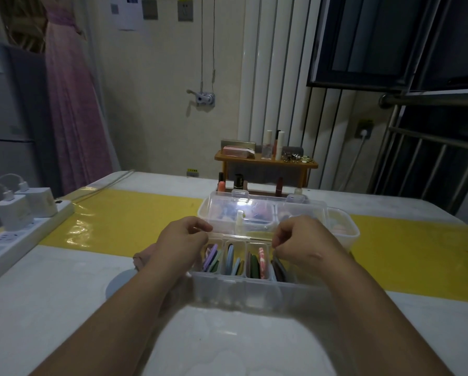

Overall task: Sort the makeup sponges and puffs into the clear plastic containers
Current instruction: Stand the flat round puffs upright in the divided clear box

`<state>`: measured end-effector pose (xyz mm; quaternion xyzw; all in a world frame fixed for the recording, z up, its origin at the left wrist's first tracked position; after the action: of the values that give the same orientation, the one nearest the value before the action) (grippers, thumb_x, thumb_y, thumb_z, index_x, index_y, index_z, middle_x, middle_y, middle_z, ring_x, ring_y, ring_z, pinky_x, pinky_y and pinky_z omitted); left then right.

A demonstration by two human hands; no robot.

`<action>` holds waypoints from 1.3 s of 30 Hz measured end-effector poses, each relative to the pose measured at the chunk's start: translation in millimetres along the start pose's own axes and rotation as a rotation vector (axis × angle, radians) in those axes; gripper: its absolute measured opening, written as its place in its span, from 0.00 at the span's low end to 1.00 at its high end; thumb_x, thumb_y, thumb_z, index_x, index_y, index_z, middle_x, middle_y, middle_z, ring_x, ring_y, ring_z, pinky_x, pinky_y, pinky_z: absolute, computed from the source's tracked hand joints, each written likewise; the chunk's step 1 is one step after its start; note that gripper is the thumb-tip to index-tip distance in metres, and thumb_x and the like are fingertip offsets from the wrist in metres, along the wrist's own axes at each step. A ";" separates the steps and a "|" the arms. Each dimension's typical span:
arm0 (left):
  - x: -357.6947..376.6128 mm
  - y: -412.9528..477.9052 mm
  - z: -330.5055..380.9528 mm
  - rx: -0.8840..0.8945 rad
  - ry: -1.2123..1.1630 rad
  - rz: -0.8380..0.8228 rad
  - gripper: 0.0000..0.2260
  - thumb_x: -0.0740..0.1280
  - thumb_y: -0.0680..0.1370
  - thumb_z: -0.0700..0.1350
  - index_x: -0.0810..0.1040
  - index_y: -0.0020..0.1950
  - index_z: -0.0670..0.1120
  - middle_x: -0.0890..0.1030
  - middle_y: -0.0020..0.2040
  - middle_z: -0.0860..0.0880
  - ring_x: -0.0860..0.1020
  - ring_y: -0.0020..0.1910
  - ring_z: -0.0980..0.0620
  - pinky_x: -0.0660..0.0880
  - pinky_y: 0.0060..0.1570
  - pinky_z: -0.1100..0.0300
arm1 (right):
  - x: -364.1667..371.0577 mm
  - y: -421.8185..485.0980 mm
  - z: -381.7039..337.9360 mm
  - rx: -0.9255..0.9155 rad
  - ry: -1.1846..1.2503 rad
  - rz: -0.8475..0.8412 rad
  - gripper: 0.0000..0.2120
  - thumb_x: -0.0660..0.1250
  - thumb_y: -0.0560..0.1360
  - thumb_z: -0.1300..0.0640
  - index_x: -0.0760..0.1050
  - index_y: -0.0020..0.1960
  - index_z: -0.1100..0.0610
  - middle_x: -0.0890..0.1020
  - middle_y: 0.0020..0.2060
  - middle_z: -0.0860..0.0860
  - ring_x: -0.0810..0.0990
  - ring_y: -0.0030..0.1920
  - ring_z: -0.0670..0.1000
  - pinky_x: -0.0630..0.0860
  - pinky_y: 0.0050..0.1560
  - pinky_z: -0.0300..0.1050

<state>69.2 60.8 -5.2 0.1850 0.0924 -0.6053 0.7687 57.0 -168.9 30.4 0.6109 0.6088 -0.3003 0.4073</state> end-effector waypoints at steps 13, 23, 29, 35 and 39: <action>-12.1 4.1 -9.2 -0.029 0.087 -0.014 0.11 0.65 0.69 0.47 0.70 0.47 0.61 0.83 0.35 0.55 0.82 0.38 0.45 0.76 0.53 0.41 | 6.5 -1.2 -14.2 -0.121 0.050 0.061 0.09 0.68 0.74 0.55 0.81 0.53 0.45 0.77 0.56 0.46 0.75 0.55 0.49 0.77 0.59 0.50; -50.3 17.5 -9.6 -0.010 -0.283 0.169 0.14 0.59 0.73 0.28 0.79 0.42 0.44 0.82 0.43 0.45 0.77 0.40 0.46 0.74 0.41 0.55 | 11.5 -1.1 -14.2 -0.128 0.049 0.055 0.10 0.65 0.77 0.55 0.82 0.53 0.46 0.78 0.52 0.46 0.77 0.49 0.46 0.80 0.55 0.49; -63.1 18.9 -6.5 0.074 -0.357 0.255 0.15 0.59 0.73 0.26 0.80 0.41 0.43 0.82 0.42 0.45 0.78 0.40 0.47 0.75 0.42 0.55 | 10.8 -1.5 -15.1 -0.142 0.040 0.059 0.10 0.64 0.77 0.57 0.82 0.53 0.46 0.78 0.51 0.46 0.77 0.48 0.46 0.80 0.55 0.48; -40.6 21.5 -11.5 0.175 0.727 0.104 0.08 0.68 0.75 0.47 0.83 0.52 0.55 0.83 0.54 0.52 0.78 0.54 0.48 0.72 0.51 0.55 | 12.0 -1.1 -14.5 -0.148 0.034 0.068 0.10 0.65 0.78 0.56 0.82 0.54 0.47 0.77 0.51 0.46 0.77 0.48 0.45 0.80 0.54 0.45; -23.8 23.3 -22.3 0.170 0.869 -0.032 0.11 0.68 0.76 0.53 0.82 0.57 0.54 0.82 0.56 0.51 0.78 0.54 0.48 0.71 0.46 0.57 | 12.9 0.0 -14.0 -0.150 0.025 0.069 0.10 0.65 0.77 0.55 0.82 0.53 0.45 0.77 0.52 0.46 0.77 0.48 0.46 0.81 0.54 0.48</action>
<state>87.5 95.5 -12.9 0.4833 0.3597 -0.4886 0.6311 56.2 -150.5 26.2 0.6029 0.6132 -0.2318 0.4546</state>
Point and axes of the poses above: each hand's wrist, its own y-axis towards the middle knuckle, its own x-axis out of the palm, z = x × y, the point moved 7 cm from there along y, towards the middle knuckle
